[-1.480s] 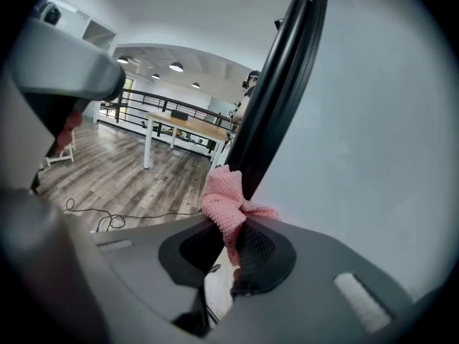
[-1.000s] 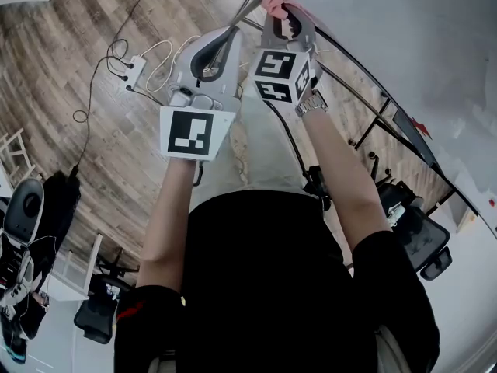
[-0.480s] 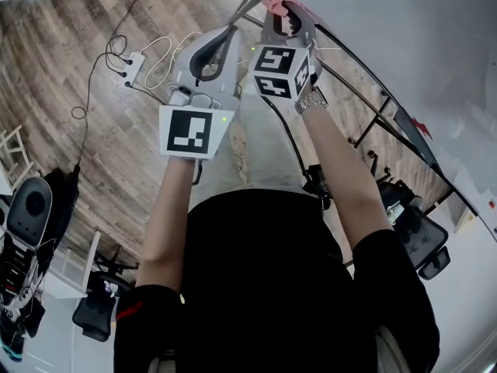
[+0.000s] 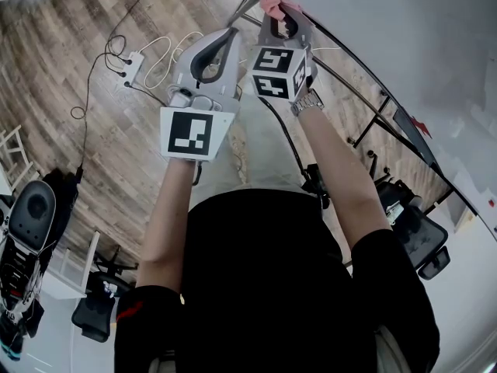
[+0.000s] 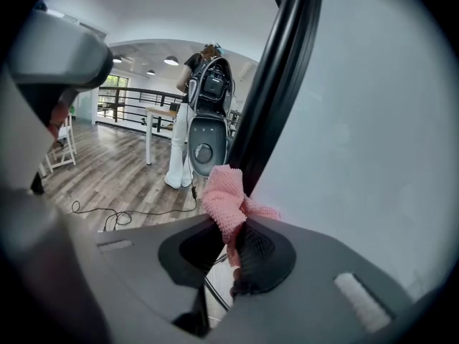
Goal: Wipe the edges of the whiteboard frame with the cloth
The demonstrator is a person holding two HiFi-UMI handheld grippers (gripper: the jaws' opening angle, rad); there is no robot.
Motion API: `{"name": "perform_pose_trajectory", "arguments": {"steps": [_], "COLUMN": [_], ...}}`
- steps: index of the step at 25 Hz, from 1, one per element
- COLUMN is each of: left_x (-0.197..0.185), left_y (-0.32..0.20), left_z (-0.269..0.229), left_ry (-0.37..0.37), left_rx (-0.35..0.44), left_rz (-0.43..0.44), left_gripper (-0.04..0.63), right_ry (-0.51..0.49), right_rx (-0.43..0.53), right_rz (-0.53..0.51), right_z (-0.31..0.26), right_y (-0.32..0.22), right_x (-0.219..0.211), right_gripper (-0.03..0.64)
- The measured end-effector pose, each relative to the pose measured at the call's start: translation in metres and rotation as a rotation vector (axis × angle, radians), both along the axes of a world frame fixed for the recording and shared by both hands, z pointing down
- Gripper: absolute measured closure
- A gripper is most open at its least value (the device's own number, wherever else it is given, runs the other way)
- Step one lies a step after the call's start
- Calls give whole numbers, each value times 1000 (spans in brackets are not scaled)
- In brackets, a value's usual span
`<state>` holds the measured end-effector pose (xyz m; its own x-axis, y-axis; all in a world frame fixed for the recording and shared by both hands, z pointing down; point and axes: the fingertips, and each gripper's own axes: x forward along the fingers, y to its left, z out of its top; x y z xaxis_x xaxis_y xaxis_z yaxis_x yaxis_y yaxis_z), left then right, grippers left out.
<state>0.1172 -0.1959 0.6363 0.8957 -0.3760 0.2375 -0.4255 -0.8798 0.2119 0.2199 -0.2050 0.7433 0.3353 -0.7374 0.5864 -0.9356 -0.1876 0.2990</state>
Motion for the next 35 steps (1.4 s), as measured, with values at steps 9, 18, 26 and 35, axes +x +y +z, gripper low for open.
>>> {"name": "perform_pose_trajectory", "arguments": {"steps": [9,18,26,35], "left_x": [-7,-17,-21,-33], "left_y": [0,2,0,-1], "left_z": [-12,-32,-48,-70], "left_ry": [1,-3,-12,-13], "left_rx": [28,66,107,163], "left_rz": [2,26,51,54], "left_gripper": [594,594,594,594], "right_ry": [-22,-14,-12,-33], "right_rx": [8,61,142,288], "right_rz": [19,20,8,-6], "right_z": [-10,-46,-88,-152], "right_y": [12,18,18,20], "right_x": [-5,-18,-24,-44], "right_gripper": [588,588,588,588]}}
